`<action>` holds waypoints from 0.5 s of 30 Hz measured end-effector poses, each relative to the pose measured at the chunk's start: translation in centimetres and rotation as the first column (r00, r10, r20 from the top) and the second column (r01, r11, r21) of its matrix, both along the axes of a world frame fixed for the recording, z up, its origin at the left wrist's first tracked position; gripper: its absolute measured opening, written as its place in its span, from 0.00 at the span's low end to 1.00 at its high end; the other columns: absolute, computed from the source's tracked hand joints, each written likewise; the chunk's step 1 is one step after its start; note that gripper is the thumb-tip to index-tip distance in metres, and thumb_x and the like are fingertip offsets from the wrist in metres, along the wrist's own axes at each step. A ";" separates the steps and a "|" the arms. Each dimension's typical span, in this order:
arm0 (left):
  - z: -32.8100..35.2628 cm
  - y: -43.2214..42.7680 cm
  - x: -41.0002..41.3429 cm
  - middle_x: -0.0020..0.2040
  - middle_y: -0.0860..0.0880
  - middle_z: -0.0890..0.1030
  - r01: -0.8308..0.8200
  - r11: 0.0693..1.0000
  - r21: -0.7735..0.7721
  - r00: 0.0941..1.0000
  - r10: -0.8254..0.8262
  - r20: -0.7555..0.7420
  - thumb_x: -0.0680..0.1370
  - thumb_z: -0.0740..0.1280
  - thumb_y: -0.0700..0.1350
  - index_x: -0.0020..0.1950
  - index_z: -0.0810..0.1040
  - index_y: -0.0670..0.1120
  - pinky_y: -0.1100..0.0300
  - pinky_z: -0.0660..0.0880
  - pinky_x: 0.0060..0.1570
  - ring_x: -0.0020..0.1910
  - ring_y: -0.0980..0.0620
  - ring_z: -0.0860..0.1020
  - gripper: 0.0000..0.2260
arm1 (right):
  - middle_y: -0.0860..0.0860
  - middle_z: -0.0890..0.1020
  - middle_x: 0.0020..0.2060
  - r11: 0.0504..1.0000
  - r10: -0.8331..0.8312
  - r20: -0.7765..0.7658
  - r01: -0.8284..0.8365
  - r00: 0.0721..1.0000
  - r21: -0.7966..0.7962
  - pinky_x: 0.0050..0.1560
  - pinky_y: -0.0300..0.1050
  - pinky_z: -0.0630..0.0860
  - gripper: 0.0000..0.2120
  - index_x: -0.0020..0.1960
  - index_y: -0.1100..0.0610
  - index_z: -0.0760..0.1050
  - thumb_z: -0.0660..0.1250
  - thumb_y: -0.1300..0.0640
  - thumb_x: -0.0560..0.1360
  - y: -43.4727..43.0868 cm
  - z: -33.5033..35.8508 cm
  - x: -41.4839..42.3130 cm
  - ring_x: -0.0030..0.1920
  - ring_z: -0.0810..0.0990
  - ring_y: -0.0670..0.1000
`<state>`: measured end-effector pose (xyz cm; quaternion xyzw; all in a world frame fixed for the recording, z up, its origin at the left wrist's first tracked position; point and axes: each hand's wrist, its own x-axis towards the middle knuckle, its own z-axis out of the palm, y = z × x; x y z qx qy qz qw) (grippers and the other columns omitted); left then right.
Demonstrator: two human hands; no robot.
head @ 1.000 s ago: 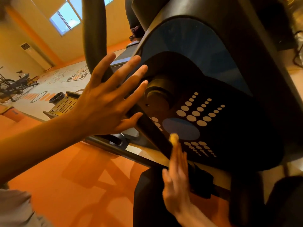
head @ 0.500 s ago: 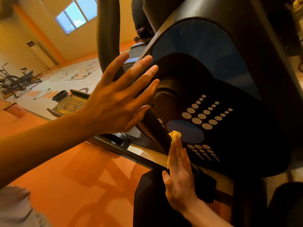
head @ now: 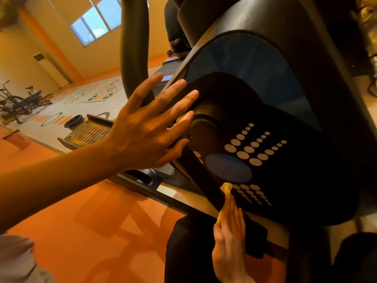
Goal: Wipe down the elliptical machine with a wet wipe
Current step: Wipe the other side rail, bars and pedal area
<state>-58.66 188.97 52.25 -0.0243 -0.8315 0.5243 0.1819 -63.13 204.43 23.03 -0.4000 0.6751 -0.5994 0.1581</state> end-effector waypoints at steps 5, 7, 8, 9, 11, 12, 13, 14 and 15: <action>0.0 0.0 -0.1 0.72 0.38 0.77 0.028 1.000 0.008 0.999 -0.028 -0.021 0.82 0.64 0.57 0.62 0.84 0.41 0.34 0.61 0.74 0.73 0.33 0.73 0.22 | 0.46 0.51 0.83 0.960 0.107 -0.005 -0.105 0.994 -0.261 0.81 0.44 0.41 0.32 0.84 0.55 0.47 0.41 0.43 0.83 -2.7 11.4 -0.1 0.83 0.50 0.48; -0.1 0.0 -0.1 0.72 0.38 0.77 0.033 0.999 0.021 0.999 -0.033 -0.024 0.82 0.64 0.58 0.61 0.84 0.41 0.34 0.62 0.73 0.73 0.33 0.73 0.23 | 0.45 0.51 0.83 0.945 0.144 -0.024 -0.145 0.989 -0.294 0.81 0.44 0.41 0.32 0.84 0.53 0.46 0.44 0.47 0.82 -3.4 13.1 -0.3 0.83 0.50 0.46; -0.1 0.0 -0.1 0.72 0.38 0.77 0.037 0.999 0.024 0.999 -0.036 -0.029 0.82 0.64 0.59 0.60 0.84 0.40 0.34 0.62 0.73 0.72 0.33 0.74 0.23 | 0.45 0.51 0.83 0.942 0.140 -0.034 -0.144 0.990 -0.303 0.81 0.45 0.42 0.31 0.84 0.53 0.47 0.44 0.47 0.82 -3.4 12.8 -0.3 0.83 0.50 0.47; -0.2 -0.1 -0.1 0.71 0.39 0.78 0.045 0.999 0.024 0.998 -0.044 -0.033 0.81 0.64 0.60 0.59 0.85 0.40 0.34 0.62 0.73 0.72 0.33 0.74 0.24 | 0.46 0.52 0.83 0.944 0.119 -0.048 -0.128 0.992 -0.303 0.81 0.47 0.44 0.31 0.84 0.54 0.48 0.43 0.44 0.84 -3.2 11.7 -0.1 0.83 0.51 0.48; -0.2 -0.4 -0.1 0.69 0.40 0.80 0.076 0.997 0.014 0.997 -0.076 -0.032 0.80 0.65 0.61 0.56 0.86 0.40 0.34 0.63 0.72 0.71 0.34 0.76 0.24 | 0.46 0.54 0.83 0.960 0.051 -0.034 -0.059 0.998 -0.275 0.81 0.51 0.48 0.32 0.84 0.53 0.49 0.39 0.40 0.85 -2.1 7.8 0.3 0.82 0.54 0.49; -0.2 -0.6 -0.2 0.68 0.40 0.81 0.096 0.995 0.011 0.995 -0.096 -0.032 0.80 0.66 0.61 0.54 0.86 0.41 0.35 0.64 0.71 0.70 0.35 0.77 0.24 | 0.46 0.53 0.83 0.972 0.020 -0.003 -0.020 1.000 -0.234 0.80 0.55 0.50 0.31 0.84 0.52 0.48 0.39 0.40 0.85 -1.4 5.7 0.4 0.82 0.54 0.49; -0.1 -0.7 -0.2 0.67 0.41 0.81 0.115 0.993 0.012 0.993 -0.115 -0.031 0.80 0.66 0.61 0.53 0.87 0.41 0.35 0.65 0.70 0.69 0.35 0.77 0.24 | 0.43 0.52 0.83 0.985 0.001 0.040 0.006 0.999 -0.175 0.80 0.60 0.50 0.30 0.84 0.48 0.47 0.41 0.41 0.84 -0.8 4.0 0.4 0.82 0.52 0.47; -0.1 -0.7 -0.3 0.67 0.41 0.82 0.134 0.991 0.018 0.991 -0.133 -0.030 0.79 0.67 0.61 0.53 0.87 0.41 0.35 0.66 0.70 0.69 0.35 0.78 0.24 | 0.41 0.51 0.83 0.993 -0.006 0.082 0.016 0.997 -0.120 0.80 0.63 0.50 0.31 0.84 0.45 0.45 0.44 0.43 0.82 -0.3 3.0 0.3 0.82 0.51 0.45; -0.1 -0.8 -0.2 0.67 0.41 0.82 0.150 0.988 0.026 0.988 -0.149 -0.028 0.79 0.67 0.61 0.53 0.87 0.41 0.36 0.67 0.69 0.69 0.36 0.78 0.23 | 0.39 0.50 0.83 0.995 -0.002 0.114 0.014 0.994 -0.100 0.80 0.65 0.50 0.32 0.84 0.44 0.44 0.45 0.44 0.81 -0.2 2.9 0.3 0.82 0.50 0.43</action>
